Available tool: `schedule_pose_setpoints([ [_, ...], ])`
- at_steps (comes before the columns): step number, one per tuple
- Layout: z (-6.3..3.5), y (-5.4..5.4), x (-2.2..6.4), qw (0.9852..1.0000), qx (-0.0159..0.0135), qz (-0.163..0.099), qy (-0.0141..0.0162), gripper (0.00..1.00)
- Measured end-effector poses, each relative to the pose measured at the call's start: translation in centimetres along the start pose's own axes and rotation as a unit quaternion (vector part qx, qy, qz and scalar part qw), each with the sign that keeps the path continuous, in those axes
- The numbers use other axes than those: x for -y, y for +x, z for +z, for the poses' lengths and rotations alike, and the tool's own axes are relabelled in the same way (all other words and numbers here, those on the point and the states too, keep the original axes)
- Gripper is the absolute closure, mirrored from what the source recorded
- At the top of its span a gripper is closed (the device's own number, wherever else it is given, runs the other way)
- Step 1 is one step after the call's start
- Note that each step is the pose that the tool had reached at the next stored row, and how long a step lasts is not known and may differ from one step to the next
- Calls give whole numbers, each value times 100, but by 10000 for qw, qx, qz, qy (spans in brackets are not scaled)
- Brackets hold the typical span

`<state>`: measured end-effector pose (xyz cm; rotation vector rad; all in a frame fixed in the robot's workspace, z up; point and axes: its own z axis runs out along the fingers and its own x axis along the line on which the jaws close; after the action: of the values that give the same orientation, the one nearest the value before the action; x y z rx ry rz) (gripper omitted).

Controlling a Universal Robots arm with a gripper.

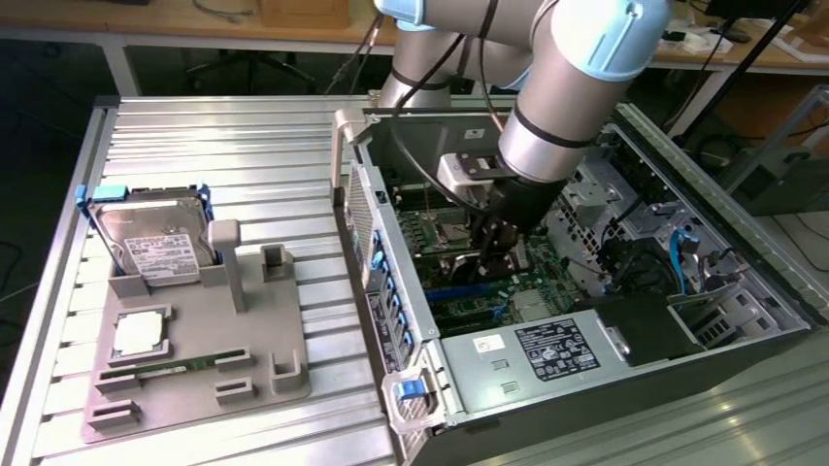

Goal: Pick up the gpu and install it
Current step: 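Insert the gpu into the slot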

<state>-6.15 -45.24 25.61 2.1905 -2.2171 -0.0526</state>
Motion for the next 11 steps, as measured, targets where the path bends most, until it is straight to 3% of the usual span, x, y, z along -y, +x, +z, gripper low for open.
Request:
schedule_pose_setpoints([
  [11, 88, 2, -53, 10000, 0, 22, 3, 72],
])
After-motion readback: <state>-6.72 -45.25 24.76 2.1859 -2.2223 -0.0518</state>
